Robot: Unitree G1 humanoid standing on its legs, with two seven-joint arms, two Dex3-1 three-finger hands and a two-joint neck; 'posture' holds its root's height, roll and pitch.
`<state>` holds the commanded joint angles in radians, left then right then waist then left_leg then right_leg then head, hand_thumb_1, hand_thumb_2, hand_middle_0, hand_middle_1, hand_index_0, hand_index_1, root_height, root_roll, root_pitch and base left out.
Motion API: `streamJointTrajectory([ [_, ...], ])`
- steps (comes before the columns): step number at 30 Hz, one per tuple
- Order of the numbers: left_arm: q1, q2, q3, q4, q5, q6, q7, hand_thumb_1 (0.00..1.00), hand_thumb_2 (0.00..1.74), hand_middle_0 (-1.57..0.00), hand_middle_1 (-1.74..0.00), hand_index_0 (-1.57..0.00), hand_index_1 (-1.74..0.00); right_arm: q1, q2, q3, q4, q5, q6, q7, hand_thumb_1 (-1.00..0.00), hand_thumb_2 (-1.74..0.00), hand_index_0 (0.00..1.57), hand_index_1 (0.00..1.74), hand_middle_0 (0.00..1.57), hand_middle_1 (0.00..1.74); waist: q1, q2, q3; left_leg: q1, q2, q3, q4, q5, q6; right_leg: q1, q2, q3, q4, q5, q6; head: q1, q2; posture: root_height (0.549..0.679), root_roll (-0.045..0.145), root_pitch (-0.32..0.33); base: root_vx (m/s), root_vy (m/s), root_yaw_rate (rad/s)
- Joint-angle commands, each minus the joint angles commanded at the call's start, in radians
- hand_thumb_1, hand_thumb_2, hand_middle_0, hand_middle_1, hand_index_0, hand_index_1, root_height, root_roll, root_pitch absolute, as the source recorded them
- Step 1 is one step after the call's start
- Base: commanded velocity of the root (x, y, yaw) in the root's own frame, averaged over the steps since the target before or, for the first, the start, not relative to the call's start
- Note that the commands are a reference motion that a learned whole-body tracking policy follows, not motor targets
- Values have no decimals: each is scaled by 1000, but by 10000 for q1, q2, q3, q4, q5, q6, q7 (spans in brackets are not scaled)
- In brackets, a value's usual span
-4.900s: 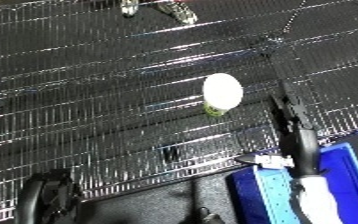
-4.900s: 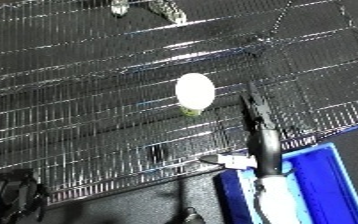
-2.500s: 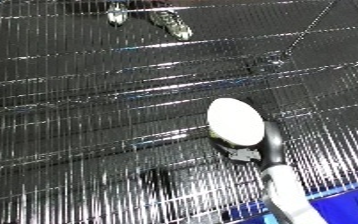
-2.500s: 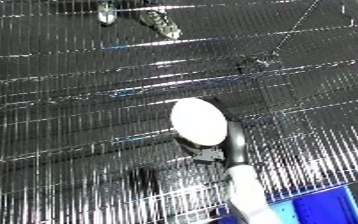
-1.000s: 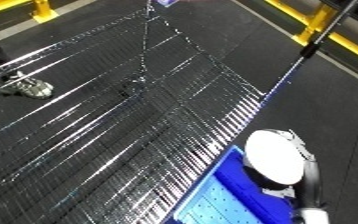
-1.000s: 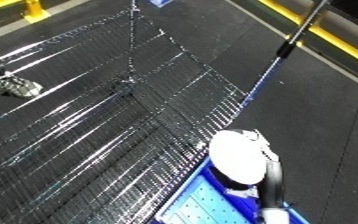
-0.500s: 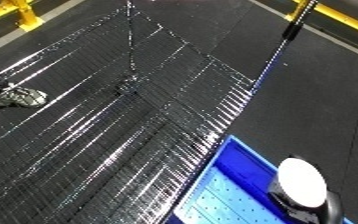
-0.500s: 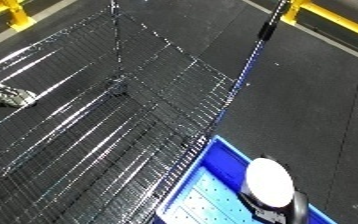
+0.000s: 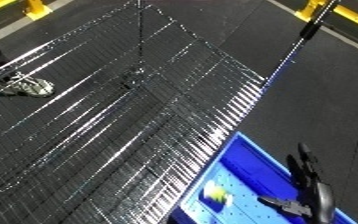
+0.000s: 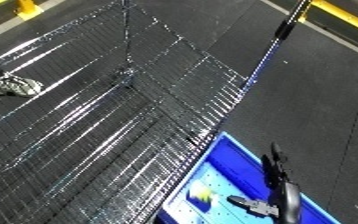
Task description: Pick up the object and place it into the box
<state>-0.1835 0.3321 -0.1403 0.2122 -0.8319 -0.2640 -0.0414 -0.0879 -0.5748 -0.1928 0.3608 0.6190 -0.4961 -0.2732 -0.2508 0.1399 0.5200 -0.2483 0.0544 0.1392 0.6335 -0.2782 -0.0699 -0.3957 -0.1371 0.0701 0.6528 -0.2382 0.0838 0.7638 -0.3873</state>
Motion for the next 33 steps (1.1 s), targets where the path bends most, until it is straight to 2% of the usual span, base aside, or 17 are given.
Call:
streamJointTrajectory([
  [5, 59, -72, -5, -72, 52, 95, 15, 1000, 1740, -1570, -1740, -1570, -1740, -19, 135, 334, -929, -936, 109, 64, 0, 0, 0, 0, 0, 0, 116, -114, 0, -32, 6, -82, 79, 17, 11, 59, 46, -14, 101, -43, -45, -521, -407, 651, 102, -27, 29, -7, 60],
  [11, 35, -84, 45, -220, 206, 260, 51, 1000, 1740, -1570, -1740, -1570, -1740, -287, 300, 927, -2155, -2225, 803, 496, 0, 0, 0, 0, 0, 0, 414, -326, 0, -62, -36, -248, 57, 17, 50, 184, 107, -88, 158, -86, -88, -1373, -774, 651, 97, -35, 13, -44, 103],
  [13, -11, -70, 75, -252, 269, 328, 57, 1000, 1740, -1570, -1740, -1570, -1740, -491, 346, 1164, -2436, -2454, 1015, 580, 0, 0, 0, 0, 0, 0, 548, -419, 0, -77, -49, -318, 31, 11, 66, 229, 121, -140, 152, -78, -100, -1577, -925, 651, 94, -37, -1, -61, 117],
  [17, -115, -78, 127, -152, 364, 416, 41, 1000, 1740, -1570, -1740, -1570, -1740, -943, 458, 1501, -2726, -2629, 1266, 786, 0, 0, 0, 0, 0, 0, 830, -596, 0, -137, -61, -493, 68, 53, 68, 334, 138, -261, 184, -83, -120, -1926, -1144, 651, 89, -44, 10, -56, 124],
  [24, -152, -48, 361, 53, 390, 543, -33, 1000, 1740, -1570, -1740, -1570, -1740, -1590, 631, 1774, -2895, -2829, 1710, 1289, 0, 0, 0, 0, 0, 0, 1347, -853, 0, -317, -73, -855, 290, 115, 48, 523, 116, -498, 473, -211, -214, -2889, -1813, 649, 82, -64, 43, -22, 173],
  [28, -159, 61, 544, 41, 420, 693, -59, 1000, 1740, -1570, -1740, -1570, -1740, -1735, 852, 1954, -2978, -2871, 1828, 1474, 0, 0, 0, 0, 0, 0, 1650, -1031, 0, -424, -152, -1045, 249, 121, 89, 560, 123, -656, 647, -265, -233, -3630, -1983, 648, 75, -69, 27, -46, 276],
  [33, -218, 145, 681, -7, 538, 878, -99, 1000, 1740, -1570, -1740, -1570, -1740, -1824, 1119, 2224, -3028, -2737, 1910, 1586, 0, 0, 0, 0, 0, 0, 2022, -1247, 0, -616, -229, -1229, 337, 72, 143, 519, 131, -862, 794, -259, -215, -4689, -2274, 647, 67, -68, 17, -57, 249],
])
